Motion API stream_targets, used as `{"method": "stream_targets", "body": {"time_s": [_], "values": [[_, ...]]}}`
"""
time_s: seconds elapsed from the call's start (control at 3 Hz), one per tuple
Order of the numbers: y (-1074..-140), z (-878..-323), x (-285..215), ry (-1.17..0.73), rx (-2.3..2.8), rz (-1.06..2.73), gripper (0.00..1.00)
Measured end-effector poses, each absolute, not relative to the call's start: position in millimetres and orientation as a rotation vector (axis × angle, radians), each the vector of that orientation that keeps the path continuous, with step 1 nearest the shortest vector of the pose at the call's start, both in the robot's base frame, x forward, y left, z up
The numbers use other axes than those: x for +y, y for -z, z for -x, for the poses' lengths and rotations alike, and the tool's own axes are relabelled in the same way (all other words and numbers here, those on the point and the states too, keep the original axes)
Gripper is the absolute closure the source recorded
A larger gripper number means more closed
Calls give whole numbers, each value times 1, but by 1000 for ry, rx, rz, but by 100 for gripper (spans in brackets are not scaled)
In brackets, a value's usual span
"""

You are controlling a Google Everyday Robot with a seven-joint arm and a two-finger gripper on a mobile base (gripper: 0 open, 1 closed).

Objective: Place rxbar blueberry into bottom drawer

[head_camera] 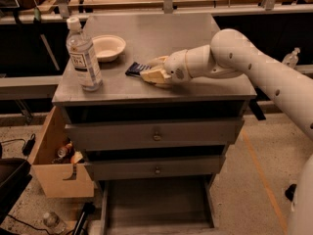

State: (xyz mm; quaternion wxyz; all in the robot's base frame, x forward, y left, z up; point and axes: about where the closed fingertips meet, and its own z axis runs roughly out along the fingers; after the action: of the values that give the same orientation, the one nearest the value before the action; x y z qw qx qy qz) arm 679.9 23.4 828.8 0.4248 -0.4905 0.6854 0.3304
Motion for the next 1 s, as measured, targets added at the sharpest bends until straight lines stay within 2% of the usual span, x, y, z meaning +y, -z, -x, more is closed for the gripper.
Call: {"method": "stream_targets", "body": {"time_s": [1.0], "values": [[-829,-680,23,-826,1714,1227,100]]}}
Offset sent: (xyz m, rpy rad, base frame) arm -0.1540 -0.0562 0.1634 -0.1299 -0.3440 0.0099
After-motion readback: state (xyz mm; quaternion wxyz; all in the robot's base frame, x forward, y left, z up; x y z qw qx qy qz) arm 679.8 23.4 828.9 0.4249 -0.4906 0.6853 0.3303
